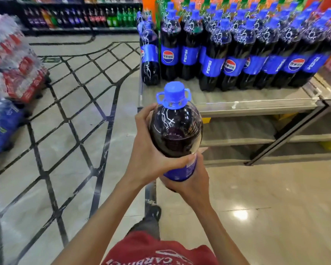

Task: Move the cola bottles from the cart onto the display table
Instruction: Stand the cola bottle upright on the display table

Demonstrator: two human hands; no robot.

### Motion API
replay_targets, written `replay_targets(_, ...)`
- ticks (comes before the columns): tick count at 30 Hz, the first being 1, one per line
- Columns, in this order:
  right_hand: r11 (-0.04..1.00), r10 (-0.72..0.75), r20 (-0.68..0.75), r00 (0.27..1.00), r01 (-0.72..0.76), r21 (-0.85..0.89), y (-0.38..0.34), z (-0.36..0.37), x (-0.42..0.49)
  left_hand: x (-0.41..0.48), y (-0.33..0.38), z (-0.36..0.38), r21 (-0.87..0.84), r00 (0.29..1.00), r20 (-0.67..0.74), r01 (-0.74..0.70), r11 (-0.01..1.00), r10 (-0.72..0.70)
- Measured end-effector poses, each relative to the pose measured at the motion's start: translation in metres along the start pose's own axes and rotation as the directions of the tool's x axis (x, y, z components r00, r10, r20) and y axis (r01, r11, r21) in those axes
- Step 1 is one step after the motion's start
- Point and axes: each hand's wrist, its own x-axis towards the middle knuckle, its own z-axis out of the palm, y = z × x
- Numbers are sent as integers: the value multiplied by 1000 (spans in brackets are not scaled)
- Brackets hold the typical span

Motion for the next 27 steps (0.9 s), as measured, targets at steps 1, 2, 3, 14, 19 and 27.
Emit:
replay_targets(1,1000,8,-1,1000,-8,-1,0,2,14,13,-4,1,7,1000,1,1,1000,-1)
replay_targets(2,1000,18,-5,1000,-18,-3,0,5,28,26,-9,2,16,1000,-1,-3,1000,3)
replay_targets(3,1000,22,-11,1000,-22,-5,-1,8,43,41,-14,3,25,1000,-4,-8,1000,8)
replay_targets(14,1000,11,-60,998,-12,-21,-9,44,211,210,-91,6,-25,999,27,-46,999,46)
replay_targets(19,996,56,-90,994,-62,-67,-4,55,271,275,-113,13,-31,993,111,-47,998,50)
replay_targets(27,997,45,-87,995,-50,-53,12,45,360,355,-144,34,-5,982,186,-19,1000,19)
